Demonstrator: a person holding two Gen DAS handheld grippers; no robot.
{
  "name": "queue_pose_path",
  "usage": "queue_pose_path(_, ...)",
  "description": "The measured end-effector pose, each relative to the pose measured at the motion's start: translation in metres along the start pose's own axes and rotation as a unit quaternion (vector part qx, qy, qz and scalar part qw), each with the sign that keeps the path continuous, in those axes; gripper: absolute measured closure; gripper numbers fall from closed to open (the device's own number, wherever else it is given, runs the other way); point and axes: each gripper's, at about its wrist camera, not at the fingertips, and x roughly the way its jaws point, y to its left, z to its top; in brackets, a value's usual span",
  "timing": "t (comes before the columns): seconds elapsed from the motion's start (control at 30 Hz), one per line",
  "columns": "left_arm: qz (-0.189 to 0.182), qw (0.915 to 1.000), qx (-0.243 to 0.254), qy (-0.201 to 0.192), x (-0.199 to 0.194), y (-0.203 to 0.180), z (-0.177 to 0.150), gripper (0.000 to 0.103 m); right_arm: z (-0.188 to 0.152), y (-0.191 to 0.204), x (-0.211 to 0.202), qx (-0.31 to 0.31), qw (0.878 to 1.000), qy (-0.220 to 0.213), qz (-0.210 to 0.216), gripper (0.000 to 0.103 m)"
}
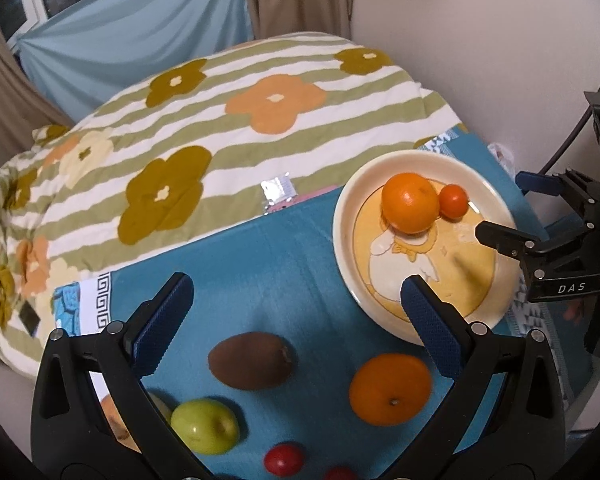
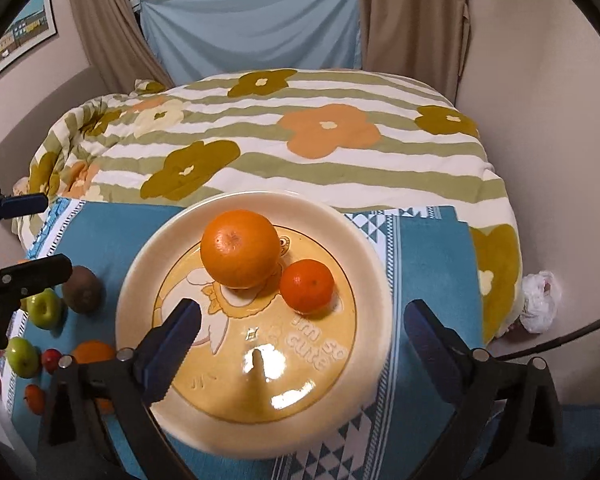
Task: Organize fruits
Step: 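Open the left tool releasing the orange while the right tool releases the tangerine in the bowl, then move both tools back toward the remaining fruits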
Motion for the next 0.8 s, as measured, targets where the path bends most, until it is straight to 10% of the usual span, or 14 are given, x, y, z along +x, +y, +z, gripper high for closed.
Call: queue_pose_path(0.8, 0.071, 0.9914, -0.097, -0.052, -0.142, 0.015, -0.09, 0.0, -0.036, 0.045, -0.118, -0.019, 0.999, -0.013, 0.043, 0.002)
